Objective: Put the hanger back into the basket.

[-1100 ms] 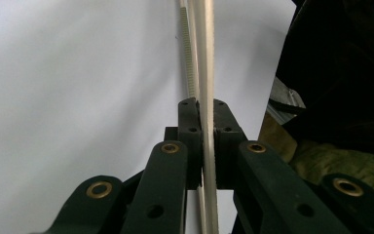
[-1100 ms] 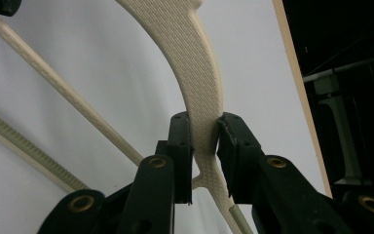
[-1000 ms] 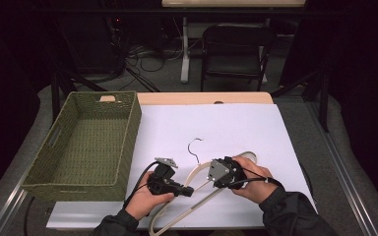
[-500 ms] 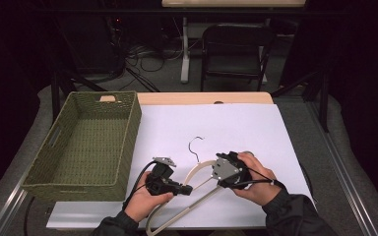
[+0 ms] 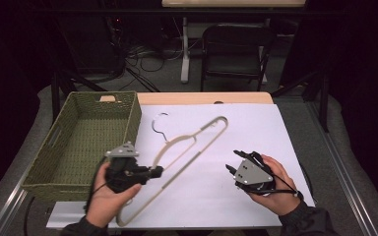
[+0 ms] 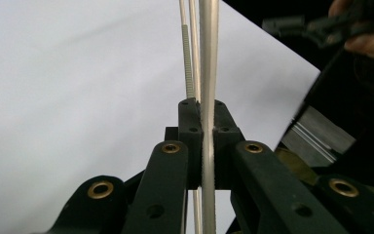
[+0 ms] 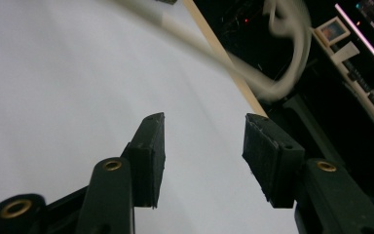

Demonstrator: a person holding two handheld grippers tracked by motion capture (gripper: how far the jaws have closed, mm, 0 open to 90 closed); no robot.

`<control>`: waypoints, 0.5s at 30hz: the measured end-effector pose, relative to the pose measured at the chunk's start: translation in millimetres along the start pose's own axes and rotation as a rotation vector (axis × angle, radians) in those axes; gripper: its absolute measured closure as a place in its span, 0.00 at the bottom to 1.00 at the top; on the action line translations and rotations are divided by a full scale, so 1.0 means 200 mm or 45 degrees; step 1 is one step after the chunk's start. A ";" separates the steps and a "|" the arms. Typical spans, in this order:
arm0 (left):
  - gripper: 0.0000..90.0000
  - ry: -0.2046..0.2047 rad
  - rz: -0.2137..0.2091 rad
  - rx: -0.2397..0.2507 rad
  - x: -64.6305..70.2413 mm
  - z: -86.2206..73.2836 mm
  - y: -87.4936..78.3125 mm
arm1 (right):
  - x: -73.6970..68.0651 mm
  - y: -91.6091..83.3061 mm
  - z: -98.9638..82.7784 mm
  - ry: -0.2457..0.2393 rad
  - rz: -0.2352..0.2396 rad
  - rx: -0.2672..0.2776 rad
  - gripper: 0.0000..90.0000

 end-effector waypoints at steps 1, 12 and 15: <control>0.97 0.021 0.034 0.009 -0.02 0.01 -0.06 | 0.00 0.01 -0.02 0.015 -0.006 -0.011 0.56; 0.97 0.094 0.351 0.018 -0.42 0.04 -0.50 | 0.05 0.03 -0.17 0.145 -0.039 -0.069 0.55; 0.97 0.110 0.394 0.022 -0.53 0.04 -0.55 | 0.05 0.03 -0.21 0.177 -0.048 -0.086 0.55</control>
Point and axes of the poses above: each handheld gripper's, and its own axes: y roughly forward along the jaws, z roughly out of its top, x roughly to its right, the point moved 2 cm from there along y, roughly forward along the jaws, and after that the axes turned 6 degrees about y, right-handed, at the moved point
